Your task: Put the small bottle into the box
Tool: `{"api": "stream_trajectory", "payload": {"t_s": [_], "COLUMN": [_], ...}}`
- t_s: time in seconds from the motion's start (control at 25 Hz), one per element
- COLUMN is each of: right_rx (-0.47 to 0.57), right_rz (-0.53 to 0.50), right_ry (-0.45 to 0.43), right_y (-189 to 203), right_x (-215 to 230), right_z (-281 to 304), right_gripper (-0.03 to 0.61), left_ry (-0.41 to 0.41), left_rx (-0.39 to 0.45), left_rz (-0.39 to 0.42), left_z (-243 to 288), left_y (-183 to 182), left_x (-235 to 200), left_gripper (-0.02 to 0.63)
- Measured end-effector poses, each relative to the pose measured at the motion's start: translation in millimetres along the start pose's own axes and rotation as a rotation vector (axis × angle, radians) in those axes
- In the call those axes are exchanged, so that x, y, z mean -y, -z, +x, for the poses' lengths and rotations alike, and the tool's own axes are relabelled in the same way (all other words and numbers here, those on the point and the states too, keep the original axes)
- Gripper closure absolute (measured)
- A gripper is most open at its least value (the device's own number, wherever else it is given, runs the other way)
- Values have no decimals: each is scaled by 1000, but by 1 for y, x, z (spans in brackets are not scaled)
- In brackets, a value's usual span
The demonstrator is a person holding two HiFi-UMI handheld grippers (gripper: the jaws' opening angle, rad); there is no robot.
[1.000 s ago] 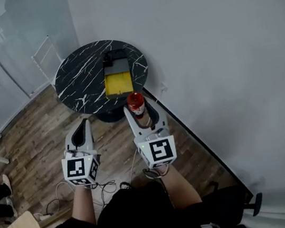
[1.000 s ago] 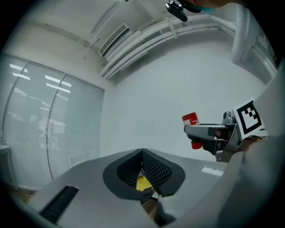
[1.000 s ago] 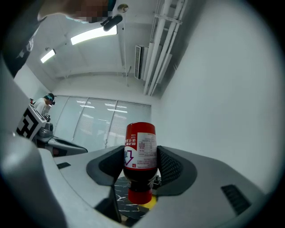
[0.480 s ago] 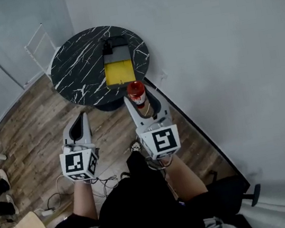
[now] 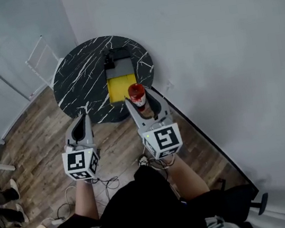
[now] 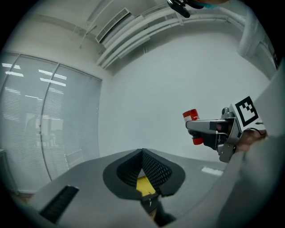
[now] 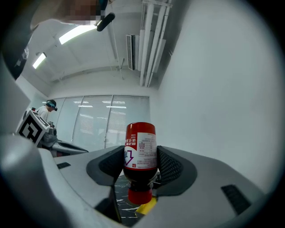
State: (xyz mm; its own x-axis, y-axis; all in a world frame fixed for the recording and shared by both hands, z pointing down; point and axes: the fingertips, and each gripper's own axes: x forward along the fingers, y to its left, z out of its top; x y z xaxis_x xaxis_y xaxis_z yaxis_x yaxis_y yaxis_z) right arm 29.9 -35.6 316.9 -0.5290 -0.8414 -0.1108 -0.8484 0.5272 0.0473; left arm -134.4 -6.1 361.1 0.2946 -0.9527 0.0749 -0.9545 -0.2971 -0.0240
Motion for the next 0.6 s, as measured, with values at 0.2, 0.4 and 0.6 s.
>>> {"api": "stream_trajectory", "payload": {"t_s": [0.2, 0.4, 0.6], "right_rx": [-34, -58, -109], "right_rz": [42, 132, 188], "right_ry": [-43, -38, -39], "right_y": [22, 45, 76], "right_x": [44, 84, 108], "right_z": [31, 49, 62], "right_gripper": [367, 367, 367], "left_ry": [-4, 14, 9], "left_rx": [-54, -98, -152], "left_rz": [10, 4, -36], "left_z": [52, 94, 123], "left_y": [5, 14, 42], "left_x": [5, 13, 12], "left_gripper": [614, 614, 614]}}
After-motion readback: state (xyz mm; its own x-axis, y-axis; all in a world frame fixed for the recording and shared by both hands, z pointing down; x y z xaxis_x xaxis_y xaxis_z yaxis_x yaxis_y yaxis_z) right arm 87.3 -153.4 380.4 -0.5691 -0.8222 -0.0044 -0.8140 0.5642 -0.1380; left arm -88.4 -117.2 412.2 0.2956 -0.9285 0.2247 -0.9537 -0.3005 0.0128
